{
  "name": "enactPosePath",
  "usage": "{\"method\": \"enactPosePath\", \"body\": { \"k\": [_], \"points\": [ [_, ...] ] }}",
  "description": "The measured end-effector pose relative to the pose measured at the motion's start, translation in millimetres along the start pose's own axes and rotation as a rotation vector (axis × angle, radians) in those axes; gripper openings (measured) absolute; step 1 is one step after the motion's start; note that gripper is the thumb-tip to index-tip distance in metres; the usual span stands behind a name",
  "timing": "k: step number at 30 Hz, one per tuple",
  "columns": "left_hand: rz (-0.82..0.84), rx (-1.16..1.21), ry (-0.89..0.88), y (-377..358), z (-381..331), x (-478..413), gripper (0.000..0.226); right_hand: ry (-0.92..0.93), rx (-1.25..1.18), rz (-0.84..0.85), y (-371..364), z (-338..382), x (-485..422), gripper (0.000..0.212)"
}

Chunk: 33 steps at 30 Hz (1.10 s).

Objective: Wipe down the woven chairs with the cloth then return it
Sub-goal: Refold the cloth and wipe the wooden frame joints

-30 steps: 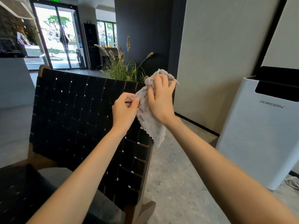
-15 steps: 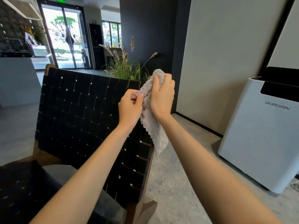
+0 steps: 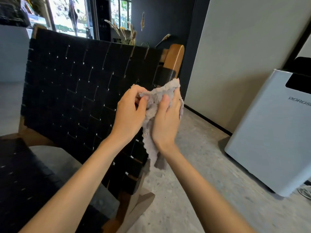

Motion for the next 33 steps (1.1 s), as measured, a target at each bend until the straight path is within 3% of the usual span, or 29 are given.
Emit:
{"method": "enactPosePath", "body": {
  "k": [7,17,21,28,33],
  "points": [
    [-0.015,-0.019,0.066,5.9,32.8,59.8,0.009,0.039,0.016,0.068,-1.6,-29.9,51.1,0.065],
    [0.084,-0.237,0.186,17.4,67.5,144.5,0.011,0.003,0.013,0.200,2.0,-71.5,153.4,0.071],
    [0.159,-0.305,0.251,23.4,74.7,176.4,0.011,-0.031,0.039,0.314,6.7,-84.8,192.1,0.072],
    [0.373,-0.539,0.447,40.5,98.2,235.1,0.016,-0.147,0.175,0.727,26.3,-106.3,254.6,0.106],
    [0.296,-0.822,0.359,39.5,96.4,253.8,0.019,-0.239,0.145,0.827,33.6,-100.2,258.7,0.097]
  ]
}}
Point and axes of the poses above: each hand's wrist, its own x-axis away from the middle knuckle, its own y-axis out of the back of the hand, z = x × y, the point moved 1 cm from there along -x, towards the middle knuckle, and after that the axes turned 2 degrees about x, right-handed, at the moved point
